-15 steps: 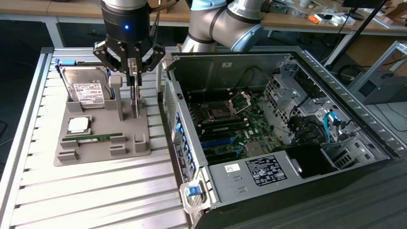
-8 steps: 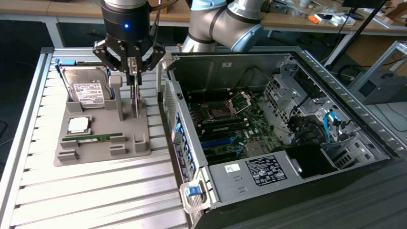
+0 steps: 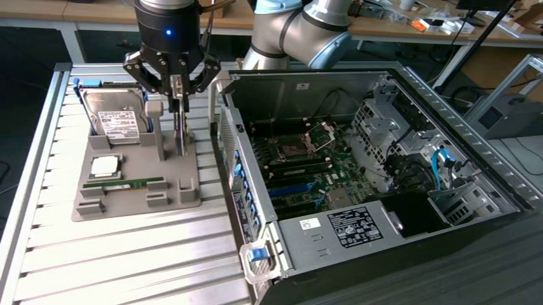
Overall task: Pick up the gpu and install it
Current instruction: 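Pick up the gpu and move the gpu toward the slot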
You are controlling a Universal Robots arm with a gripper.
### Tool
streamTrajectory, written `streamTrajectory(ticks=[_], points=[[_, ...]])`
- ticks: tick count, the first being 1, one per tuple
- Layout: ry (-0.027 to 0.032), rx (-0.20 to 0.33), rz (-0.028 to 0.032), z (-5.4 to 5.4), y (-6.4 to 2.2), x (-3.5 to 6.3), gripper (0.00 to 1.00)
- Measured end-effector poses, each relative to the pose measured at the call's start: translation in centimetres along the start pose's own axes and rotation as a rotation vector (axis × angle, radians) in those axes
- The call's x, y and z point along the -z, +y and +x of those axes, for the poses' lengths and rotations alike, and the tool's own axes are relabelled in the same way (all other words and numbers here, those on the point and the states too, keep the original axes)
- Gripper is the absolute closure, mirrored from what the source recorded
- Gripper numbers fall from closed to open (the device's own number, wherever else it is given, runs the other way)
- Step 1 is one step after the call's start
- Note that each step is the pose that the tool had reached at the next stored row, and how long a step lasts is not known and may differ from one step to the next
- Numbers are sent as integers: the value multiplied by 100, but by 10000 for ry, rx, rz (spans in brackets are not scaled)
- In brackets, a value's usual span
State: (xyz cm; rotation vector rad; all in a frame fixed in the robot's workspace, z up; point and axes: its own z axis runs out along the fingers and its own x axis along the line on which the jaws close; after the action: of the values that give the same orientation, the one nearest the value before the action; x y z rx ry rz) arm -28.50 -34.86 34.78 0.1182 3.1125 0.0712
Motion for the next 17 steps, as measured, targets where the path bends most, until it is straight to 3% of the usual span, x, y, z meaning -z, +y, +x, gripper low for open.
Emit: streamTrajectory(ticks=[17], points=[[1,-1,-27,-1,2,42,73]])
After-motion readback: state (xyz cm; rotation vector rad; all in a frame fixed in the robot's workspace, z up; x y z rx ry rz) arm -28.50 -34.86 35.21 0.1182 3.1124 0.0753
